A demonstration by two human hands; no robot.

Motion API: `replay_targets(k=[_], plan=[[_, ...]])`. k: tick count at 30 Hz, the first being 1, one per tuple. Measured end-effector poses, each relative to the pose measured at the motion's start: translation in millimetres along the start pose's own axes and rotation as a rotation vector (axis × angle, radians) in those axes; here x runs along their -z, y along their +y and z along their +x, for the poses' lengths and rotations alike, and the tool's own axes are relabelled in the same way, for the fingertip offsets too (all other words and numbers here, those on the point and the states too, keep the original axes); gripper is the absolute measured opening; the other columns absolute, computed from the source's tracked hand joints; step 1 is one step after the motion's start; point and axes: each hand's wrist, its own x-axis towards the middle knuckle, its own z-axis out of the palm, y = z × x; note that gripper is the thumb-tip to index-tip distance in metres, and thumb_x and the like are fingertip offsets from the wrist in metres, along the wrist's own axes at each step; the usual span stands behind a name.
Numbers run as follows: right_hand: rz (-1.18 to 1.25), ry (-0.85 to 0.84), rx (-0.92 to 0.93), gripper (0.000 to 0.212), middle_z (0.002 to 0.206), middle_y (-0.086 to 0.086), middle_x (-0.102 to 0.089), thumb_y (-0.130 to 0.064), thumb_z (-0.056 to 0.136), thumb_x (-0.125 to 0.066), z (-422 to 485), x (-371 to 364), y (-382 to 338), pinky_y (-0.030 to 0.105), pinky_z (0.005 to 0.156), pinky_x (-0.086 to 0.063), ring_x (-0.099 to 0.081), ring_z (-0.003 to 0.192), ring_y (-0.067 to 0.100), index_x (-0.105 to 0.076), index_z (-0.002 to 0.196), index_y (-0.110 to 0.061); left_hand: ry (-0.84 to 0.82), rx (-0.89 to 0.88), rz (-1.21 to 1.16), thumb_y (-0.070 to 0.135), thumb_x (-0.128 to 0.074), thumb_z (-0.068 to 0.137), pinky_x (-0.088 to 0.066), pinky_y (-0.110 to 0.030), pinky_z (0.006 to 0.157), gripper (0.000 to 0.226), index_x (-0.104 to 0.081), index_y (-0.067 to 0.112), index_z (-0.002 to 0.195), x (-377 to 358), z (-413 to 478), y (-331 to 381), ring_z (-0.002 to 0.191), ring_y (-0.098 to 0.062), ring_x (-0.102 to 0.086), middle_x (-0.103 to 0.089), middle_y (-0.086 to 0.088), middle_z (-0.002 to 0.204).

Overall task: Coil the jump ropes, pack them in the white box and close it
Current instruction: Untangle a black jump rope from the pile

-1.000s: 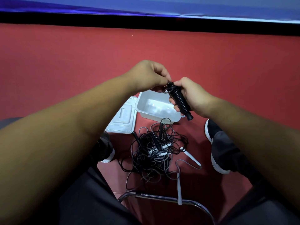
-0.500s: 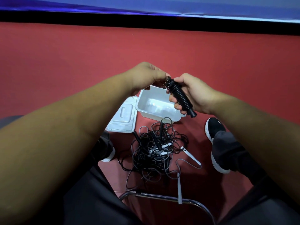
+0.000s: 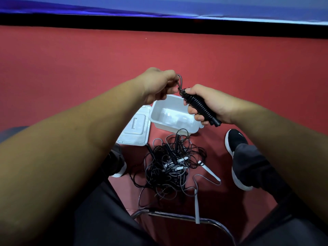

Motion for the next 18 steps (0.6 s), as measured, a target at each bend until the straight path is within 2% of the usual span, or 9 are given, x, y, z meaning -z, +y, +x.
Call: replay_targets(k=[9,12,15,18], plan=[[0.041,0.020,-0.044,0.053,0.070,-0.002,-0.047,-0.072,0.095,-0.054,-2,-2,-18,0.022,0.048,-0.024,-0.033,0.049,0.014,-0.056,0.107,-0.021,0.150,-0.007,-0.197,0.007,-0.063,0.093,-0.052,-0.027,0.057,0.006,-0.065,0.008,0.088,9,11,6,0.063,-0.015,-0.071,-0.068,-0.003,0.067],[0.096,-0.036,-0.064,0.062,0.072,-0.001,-0.047,-0.079,0.095,-0.048,-2,-2,-14,0.024,0.052,-0.024,-0.036,0.049,0.015,-0.059,0.112,-0.020,0.087,0.009,-0.157,0.007,-0.062,0.096,-0.057,-0.027,0.061,0.005,-0.067,0.006,0.096,10,12,8,0.062,-0.013,-0.069,-0.069,-0.006,0.074],[0.152,-0.101,-0.092,0.069,0.074,0.002,-0.050,-0.079,0.095,-0.041,-5,5,-10,0.029,0.058,-0.024,-0.040,0.053,0.018,-0.063,0.116,-0.017,-0.001,0.010,-0.064,0.004,-0.058,0.100,-0.062,-0.026,0.070,0.019,-0.076,0.007,0.106,14,13,7,0.063,-0.011,-0.068,-0.071,-0.008,0.079],[0.160,-0.110,-0.110,0.070,0.075,0.002,-0.050,-0.078,0.096,-0.039,-8,8,-6,0.030,0.058,-0.023,-0.040,0.053,0.018,-0.064,0.118,-0.016,-0.054,0.002,-0.044,0.001,-0.060,0.101,-0.064,-0.027,0.075,0.020,-0.078,0.009,0.105,16,12,6,0.071,-0.014,-0.071,-0.071,-0.012,0.088]])
